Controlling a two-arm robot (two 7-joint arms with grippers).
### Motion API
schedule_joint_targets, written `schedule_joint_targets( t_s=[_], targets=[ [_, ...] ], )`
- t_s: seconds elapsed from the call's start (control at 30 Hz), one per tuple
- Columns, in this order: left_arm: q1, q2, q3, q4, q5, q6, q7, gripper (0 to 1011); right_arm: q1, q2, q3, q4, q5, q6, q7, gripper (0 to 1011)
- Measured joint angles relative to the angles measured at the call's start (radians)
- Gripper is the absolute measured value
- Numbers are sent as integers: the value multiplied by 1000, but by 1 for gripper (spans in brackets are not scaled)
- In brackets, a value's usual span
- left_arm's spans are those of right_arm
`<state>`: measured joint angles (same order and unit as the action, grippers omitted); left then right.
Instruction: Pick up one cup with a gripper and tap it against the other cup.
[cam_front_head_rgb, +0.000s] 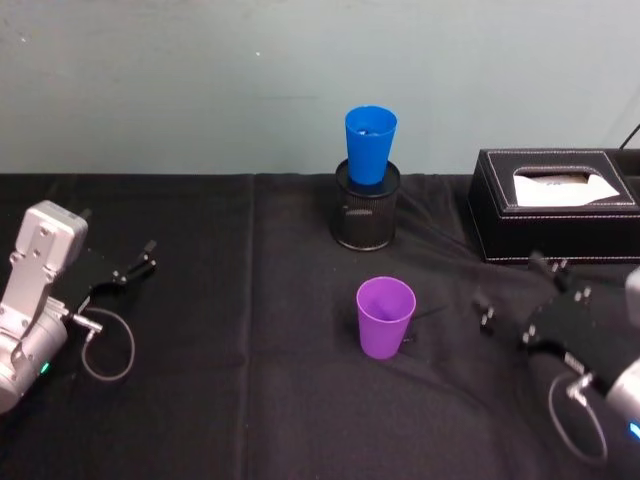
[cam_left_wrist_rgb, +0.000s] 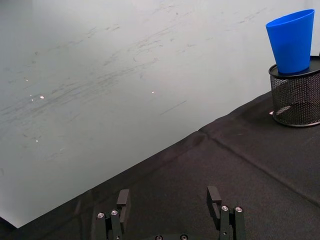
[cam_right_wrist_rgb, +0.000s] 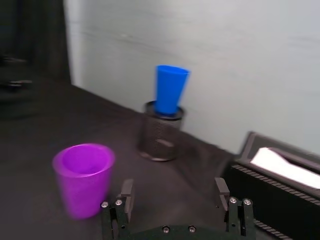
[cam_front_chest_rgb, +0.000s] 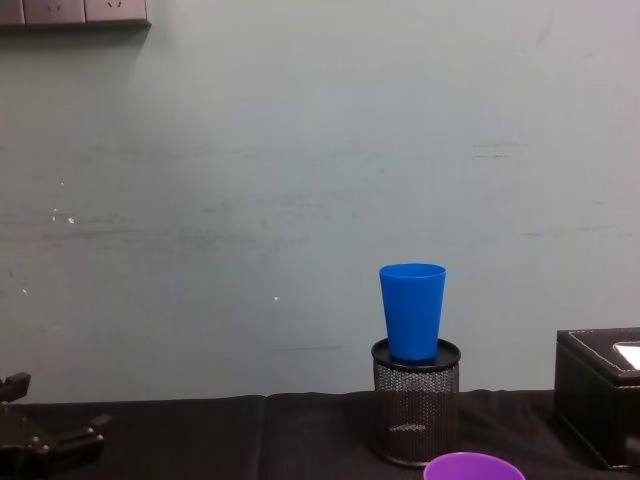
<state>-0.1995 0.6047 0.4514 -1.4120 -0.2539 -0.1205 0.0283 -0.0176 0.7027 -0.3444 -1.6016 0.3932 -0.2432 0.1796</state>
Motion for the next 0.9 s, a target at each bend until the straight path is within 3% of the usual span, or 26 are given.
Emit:
schedule_joint_targets(
  t_s=[0.13, 0.3, 0.9],
  targets=[
    [0, 0, 0, 0, 0, 0, 0, 1000, -42, 16, -7, -13, 31, -38, 82, 1003],
    [0, 0, 0, 0, 0, 0, 0, 1000, -56, 11, -25, -11, 47, -49, 150, 1003],
    [0, 0, 0, 0, 0, 0, 0, 1000, -5, -64, -65, 26, -1, 1, 214, 1003]
  ],
)
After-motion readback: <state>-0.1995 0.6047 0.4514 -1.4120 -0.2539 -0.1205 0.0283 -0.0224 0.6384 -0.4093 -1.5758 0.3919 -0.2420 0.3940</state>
